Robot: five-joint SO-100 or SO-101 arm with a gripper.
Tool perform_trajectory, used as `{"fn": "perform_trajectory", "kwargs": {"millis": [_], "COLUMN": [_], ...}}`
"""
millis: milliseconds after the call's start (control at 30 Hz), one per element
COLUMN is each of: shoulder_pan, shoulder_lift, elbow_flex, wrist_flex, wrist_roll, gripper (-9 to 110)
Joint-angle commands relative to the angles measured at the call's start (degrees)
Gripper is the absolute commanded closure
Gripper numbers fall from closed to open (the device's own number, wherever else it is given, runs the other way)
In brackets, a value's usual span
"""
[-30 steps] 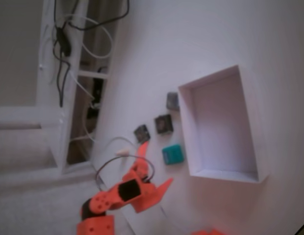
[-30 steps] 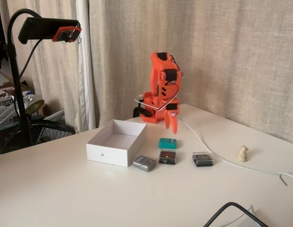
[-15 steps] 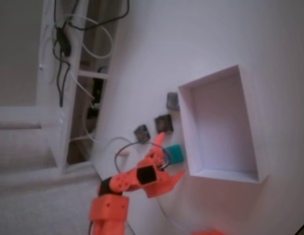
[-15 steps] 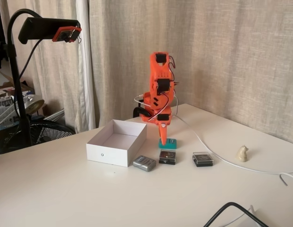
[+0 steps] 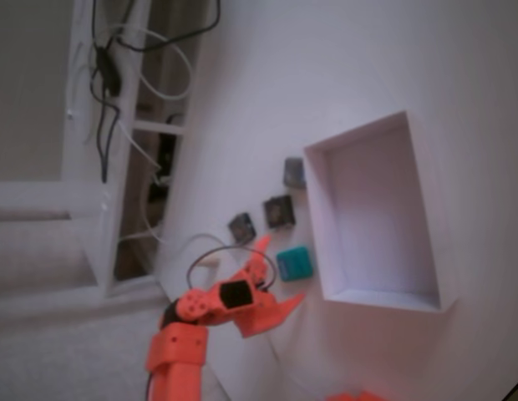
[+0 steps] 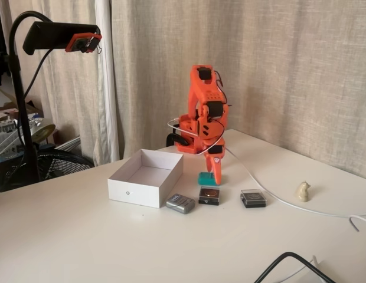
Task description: Grasp the green cube and put it in the bin.
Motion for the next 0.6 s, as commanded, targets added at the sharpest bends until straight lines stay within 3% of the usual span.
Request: {"fn": "perform_trajectory", "kwargs": {"millis": [0, 567], "shoulder_pan": [-1.2, 3.7], "shoulder_lift": [0.2, -6.7], "elbow_flex": [-0.3, -3.9], "wrist_flex": [1.5, -1.3], "wrist_roll": [0.3, 0.2], "gripper": [51, 51]}}
